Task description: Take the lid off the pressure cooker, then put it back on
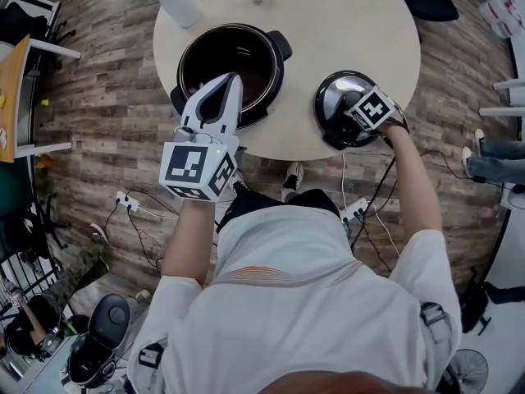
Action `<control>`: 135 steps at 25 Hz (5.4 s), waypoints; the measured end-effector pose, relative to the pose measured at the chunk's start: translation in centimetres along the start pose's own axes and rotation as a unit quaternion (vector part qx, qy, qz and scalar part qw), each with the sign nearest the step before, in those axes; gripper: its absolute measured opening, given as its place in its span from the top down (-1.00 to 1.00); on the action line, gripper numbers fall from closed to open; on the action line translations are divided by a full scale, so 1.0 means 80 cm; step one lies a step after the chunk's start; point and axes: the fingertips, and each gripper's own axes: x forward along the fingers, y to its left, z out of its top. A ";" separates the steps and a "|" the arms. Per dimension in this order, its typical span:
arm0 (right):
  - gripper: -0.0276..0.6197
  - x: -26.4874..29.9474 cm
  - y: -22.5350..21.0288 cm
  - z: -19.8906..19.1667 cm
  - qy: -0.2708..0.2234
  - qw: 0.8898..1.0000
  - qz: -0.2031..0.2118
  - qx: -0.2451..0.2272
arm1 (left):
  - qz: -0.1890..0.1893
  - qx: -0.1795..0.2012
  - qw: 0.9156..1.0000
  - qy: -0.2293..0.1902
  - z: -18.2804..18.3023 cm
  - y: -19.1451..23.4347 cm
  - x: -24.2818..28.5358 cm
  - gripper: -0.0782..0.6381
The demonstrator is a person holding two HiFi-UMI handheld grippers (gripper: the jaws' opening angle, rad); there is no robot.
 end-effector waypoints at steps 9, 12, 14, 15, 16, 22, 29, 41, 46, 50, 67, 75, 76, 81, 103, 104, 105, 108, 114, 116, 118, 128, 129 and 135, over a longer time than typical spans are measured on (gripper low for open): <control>0.04 -0.087 -0.010 0.021 -0.020 0.999 -0.026 0.002 | 0.017 -0.014 1.000 -0.012 0.004 0.032 -0.018 0.77; 0.04 -0.148 -0.018 0.051 -0.043 0.998 -0.036 -0.001 | 0.025 -0.020 0.999 -0.020 0.008 0.046 -0.028 0.77; 0.04 -0.191 -0.019 0.074 -0.049 0.997 -0.050 -0.023 | 0.026 -0.021 0.999 -0.027 0.012 0.053 -0.035 0.77; 0.04 -0.211 -0.017 0.087 -0.050 0.997 -0.056 -0.037 | 0.027 -0.022 0.999 -0.029 0.013 0.056 -0.039 0.77; 0.03 -0.230 -0.015 0.101 -0.050 0.996 -0.058 -0.050 | 0.027 -0.022 0.999 -0.031 0.014 0.060 -0.044 0.77; 0.04 -0.321 0.018 0.206 -0.065 0.991 -0.043 -0.111 | 0.039 -0.028 0.998 -0.047 0.022 0.084 -0.072 0.77; 0.04 -0.305 0.116 0.332 -0.054 0.977 -0.003 -0.208 | 0.062 -0.033 0.996 -0.059 0.029 0.114 -0.127 0.77; 0.04 -0.198 0.232 0.421 0.036 0.955 0.051 -0.291 | 0.112 -0.052 0.991 -0.060 0.011 0.176 -0.207 0.77; 0.04 -0.174 0.241 0.432 0.066 0.955 0.051 -0.284 | 0.109 -0.057 0.991 -0.060 0.005 0.180 -0.212 0.77; 0.04 -0.163 0.242 0.437 0.072 0.960 0.051 -0.265 | 0.107 -0.055 0.991 -0.062 0.007 0.182 -0.213 0.77; 0.05 -0.149 0.246 0.442 0.081 0.935 0.068 -0.340 | 0.103 -0.053 0.992 -0.059 0.018 0.202 -0.195 0.77; 0.05 -0.151 0.253 0.429 0.111 0.871 0.070 -0.474 | 0.099 -0.056 0.992 -0.058 0.017 0.199 -0.193 0.77; 0.05 -0.151 0.253 0.428 0.115 0.863 0.068 -0.488 | 0.099 -0.056 0.992 -0.058 0.017 0.199 -0.192 0.77; 0.05 -0.150 0.254 0.423 0.124 0.827 0.063 -0.544 | 0.101 -0.054 0.992 -0.057 0.016 0.198 -0.192 0.77; 0.37 -0.423 0.221 0.446 -0.472 0.864 -0.050 -0.169 | 0.084 0.009 0.993 -0.088 0.091 0.194 -0.181 0.77; 0.41 -0.439 0.220 0.434 -0.500 0.853 -0.060 -0.139 | 0.080 0.012 0.993 -0.091 0.098 0.191 -0.178 0.77; 0.47 -0.454 0.219 0.421 -0.524 0.841 -0.070 -0.111 | 0.075 0.013 0.993 -0.093 0.104 0.186 -0.176 0.77; 0.83 -0.482 0.217 0.379 -0.577 0.808 -0.110 -0.046 | 0.061 0.014 0.993 -0.098 0.115 0.167 -0.169 0.77; 0.91 -0.492 0.190 0.292 -0.618 0.769 -0.143 0.077 | 0.051 0.031 0.992 -0.109 0.123 0.126 -0.169 0.77; 0.91 -0.490 0.178 0.272 -0.617 0.766 -0.149 0.107 | 0.049 0.035 0.992 -0.112 0.126 0.119 -0.171 0.77; 0.91 -0.491 0.171 0.263 -0.616 0.764 -0.150 0.121 | 0.047 0.035 0.992 -0.112 0.129 0.115 -0.171 0.77; 0.91 -0.492 0.186 0.260 -0.616 0.766 -0.153 0.106 | 0.040 0.032 0.994 -0.098 0.120 0.104 -0.169 0.77; 0.91 -0.491 0.186 0.262 -0.614 0.767 -0.153 0.105 | 0.041 0.032 0.994 -0.097 0.119 0.106 -0.169 0.77; 0.91 -0.485 0.185 0.275 -0.607 0.775 -0.147 0.100 | 0.039 0.030 0.994 -0.092 0.123 0.110 -0.166 0.77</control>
